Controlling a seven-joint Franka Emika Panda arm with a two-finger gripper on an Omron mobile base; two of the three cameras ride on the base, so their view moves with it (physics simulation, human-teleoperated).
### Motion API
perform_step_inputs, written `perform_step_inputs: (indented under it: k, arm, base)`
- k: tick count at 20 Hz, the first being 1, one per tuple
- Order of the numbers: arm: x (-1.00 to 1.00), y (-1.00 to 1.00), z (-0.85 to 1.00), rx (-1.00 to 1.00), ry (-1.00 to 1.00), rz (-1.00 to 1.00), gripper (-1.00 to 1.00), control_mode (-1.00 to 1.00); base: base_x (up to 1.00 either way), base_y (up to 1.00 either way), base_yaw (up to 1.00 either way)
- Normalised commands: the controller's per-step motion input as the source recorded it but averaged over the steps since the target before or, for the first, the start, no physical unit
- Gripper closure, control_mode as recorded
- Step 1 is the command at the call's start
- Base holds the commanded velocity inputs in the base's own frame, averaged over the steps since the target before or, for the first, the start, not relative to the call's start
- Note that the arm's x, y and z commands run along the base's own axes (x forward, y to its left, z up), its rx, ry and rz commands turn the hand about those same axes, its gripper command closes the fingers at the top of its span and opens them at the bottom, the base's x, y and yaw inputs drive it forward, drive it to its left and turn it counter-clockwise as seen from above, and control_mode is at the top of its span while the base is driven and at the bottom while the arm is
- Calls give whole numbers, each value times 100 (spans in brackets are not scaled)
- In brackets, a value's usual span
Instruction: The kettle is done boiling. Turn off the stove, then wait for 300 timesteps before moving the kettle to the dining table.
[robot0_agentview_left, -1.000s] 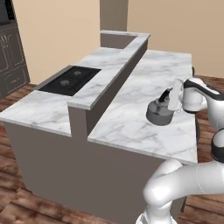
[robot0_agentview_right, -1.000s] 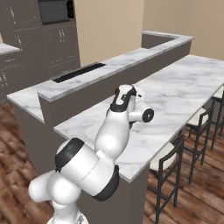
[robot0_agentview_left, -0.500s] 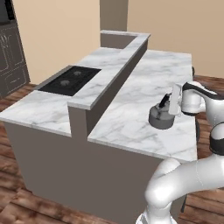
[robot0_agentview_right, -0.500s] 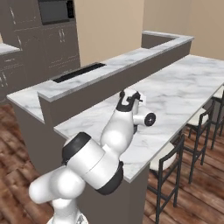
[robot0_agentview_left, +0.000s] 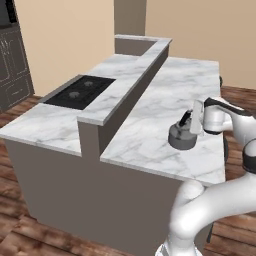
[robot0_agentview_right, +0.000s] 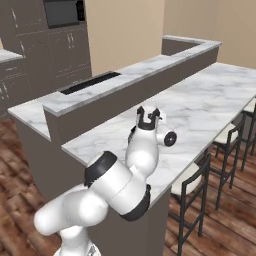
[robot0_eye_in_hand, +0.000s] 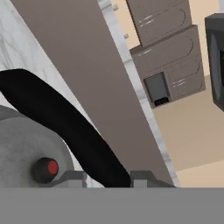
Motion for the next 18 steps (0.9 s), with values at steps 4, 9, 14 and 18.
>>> perform_step_inputs:
  k: [4,9,14,18]
  arm:
    - [16,0,-24,0,0,0,100,-100]
    - [16,0,-25,0,0,0,100,-100]
    - [9,0,-18,0,0,0,100,-100]
    - [0,0,0,0,0,0,100,-100]
  base:
    - [0,0,0]
    - [0,0,0]
    - [0,0,0]
    - [0,0,0]
